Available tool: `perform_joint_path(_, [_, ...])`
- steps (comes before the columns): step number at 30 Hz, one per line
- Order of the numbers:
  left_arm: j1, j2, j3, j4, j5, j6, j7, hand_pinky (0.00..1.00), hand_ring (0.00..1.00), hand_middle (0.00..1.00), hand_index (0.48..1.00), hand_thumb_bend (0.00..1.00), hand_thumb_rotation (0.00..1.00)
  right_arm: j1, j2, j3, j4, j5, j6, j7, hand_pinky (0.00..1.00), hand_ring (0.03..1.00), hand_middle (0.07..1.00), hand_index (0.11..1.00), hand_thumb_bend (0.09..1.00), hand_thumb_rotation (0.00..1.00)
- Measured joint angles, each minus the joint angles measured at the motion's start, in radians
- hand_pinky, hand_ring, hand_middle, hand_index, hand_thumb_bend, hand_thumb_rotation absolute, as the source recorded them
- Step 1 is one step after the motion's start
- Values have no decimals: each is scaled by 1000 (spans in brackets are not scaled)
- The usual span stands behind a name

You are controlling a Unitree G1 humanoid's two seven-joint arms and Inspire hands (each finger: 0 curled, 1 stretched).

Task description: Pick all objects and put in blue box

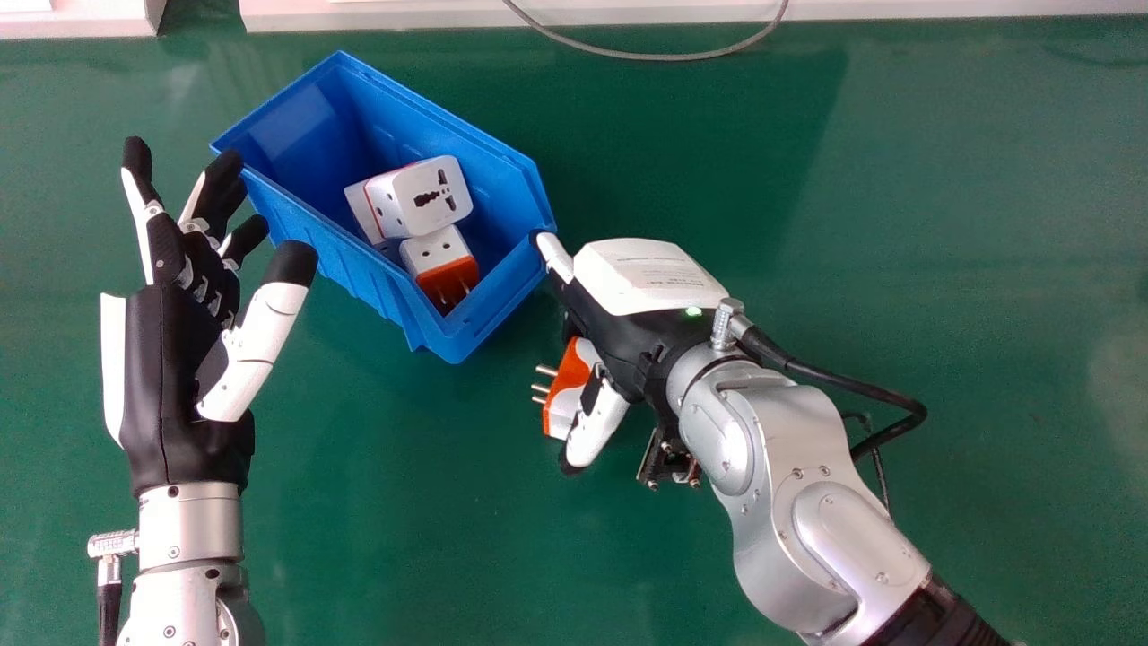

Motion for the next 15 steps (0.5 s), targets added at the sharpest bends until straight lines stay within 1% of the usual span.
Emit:
perform_joint_path(1, [0, 0, 0, 0, 0, 0, 0, 885, 934, 918, 906, 852, 563, 1, -1, -2, 0, 11, -4, -4, 451, 558, 507, 650, 564, 6])
perform_joint_path(2, [0, 0, 0, 0, 0, 0, 0, 886, 932, 917, 906, 856, 563, 1, -3, -3, 1, 20, -10, -7, 451, 554, 503, 616, 552, 3])
perform_joint_path(3, [0, 0, 0, 0, -1, 0, 0, 886, 932, 917, 906, 856, 563, 1, -4, -4, 1, 22, -15, -7, 451, 554, 503, 616, 552, 3])
perform_joint_path(6, [0, 0, 0, 0, 0, 0, -1, 885, 932, 916, 907, 852, 564, 4, -6, -3, 0, 29, -20, -15, 446, 544, 498, 556, 536, 1])
perform_joint_path(9, [0, 0, 0, 0, -3, 0, -7, 885, 932, 916, 907, 848, 563, 5, -7, -8, 0, 48, -27, -19, 441, 537, 495, 535, 530, 1])
perform_joint_path(13, [1, 0, 0, -1, -11, 0, -11, 883, 930, 915, 906, 849, 557, 14, -10, -11, -2, 60, -40, -40, 425, 518, 489, 508, 522, 0])
perform_joint_path(15, [1, 0, 0, -1, -11, 0, -12, 883, 929, 915, 906, 854, 562, 16, -11, -10, -3, 61, -41, -44, 420, 514, 488, 502, 521, 0])
